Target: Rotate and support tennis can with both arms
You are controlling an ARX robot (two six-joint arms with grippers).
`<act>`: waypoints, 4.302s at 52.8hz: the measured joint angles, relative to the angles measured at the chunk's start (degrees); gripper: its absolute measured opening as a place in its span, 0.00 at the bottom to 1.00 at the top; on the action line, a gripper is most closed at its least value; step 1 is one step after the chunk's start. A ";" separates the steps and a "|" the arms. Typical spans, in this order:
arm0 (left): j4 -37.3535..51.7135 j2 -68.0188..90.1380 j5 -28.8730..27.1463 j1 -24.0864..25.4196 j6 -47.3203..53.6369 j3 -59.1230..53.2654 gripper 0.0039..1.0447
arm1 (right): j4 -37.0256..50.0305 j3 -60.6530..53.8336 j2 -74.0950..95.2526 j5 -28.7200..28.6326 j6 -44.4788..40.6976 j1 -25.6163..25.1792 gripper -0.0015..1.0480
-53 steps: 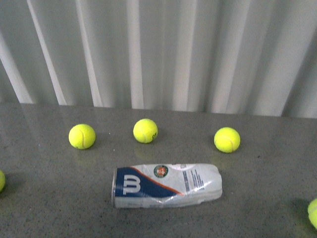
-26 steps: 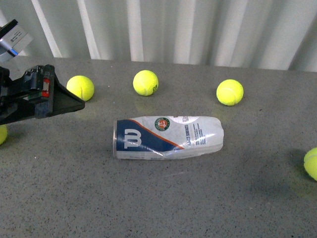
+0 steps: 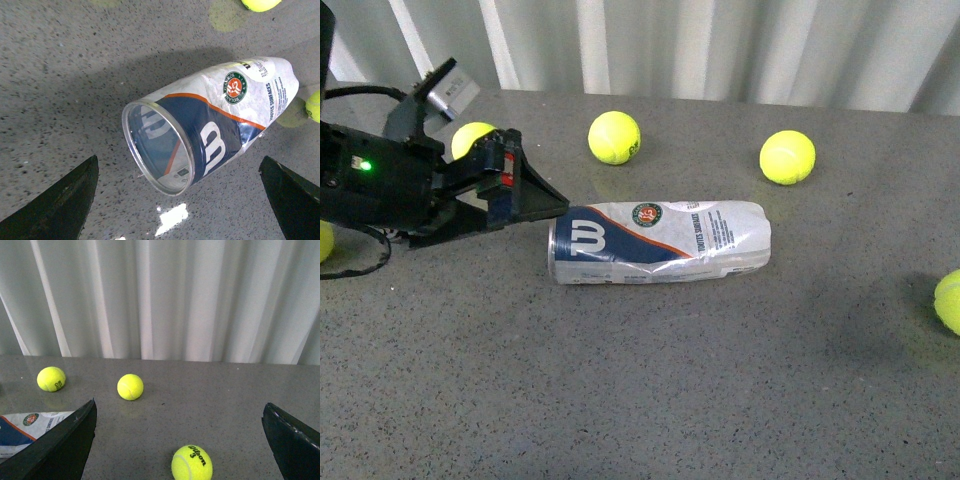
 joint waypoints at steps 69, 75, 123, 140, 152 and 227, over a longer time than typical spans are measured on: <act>14.10 8.07 8.44 -9.05 -25.94 0.37 0.03 | 0.00 0.00 0.00 0.00 -0.02 0.00 0.93; 5.62 2.36 7.39 -9.09 -21.97 0.39 0.03 | 0.00 0.00 0.00 0.00 -0.02 0.00 0.93; -72.78 -1.53 -40.02 -22.10 49.16 53.48 0.03 | 0.00 0.00 0.00 0.00 -0.02 0.00 0.93; -71.38 2.03 -44.37 -22.69 56.81 51.47 0.03 | 0.00 0.00 0.00 0.00 0.00 0.00 0.93; -72.37 2.86 -42.25 -23.96 59.21 50.95 0.03 | 0.00 0.00 0.00 0.02 -0.02 0.00 0.93; -65.57 -2.82 -29.64 -24.09 50.27 42.05 0.94 | 0.00 0.00 0.00 0.02 0.00 0.00 0.93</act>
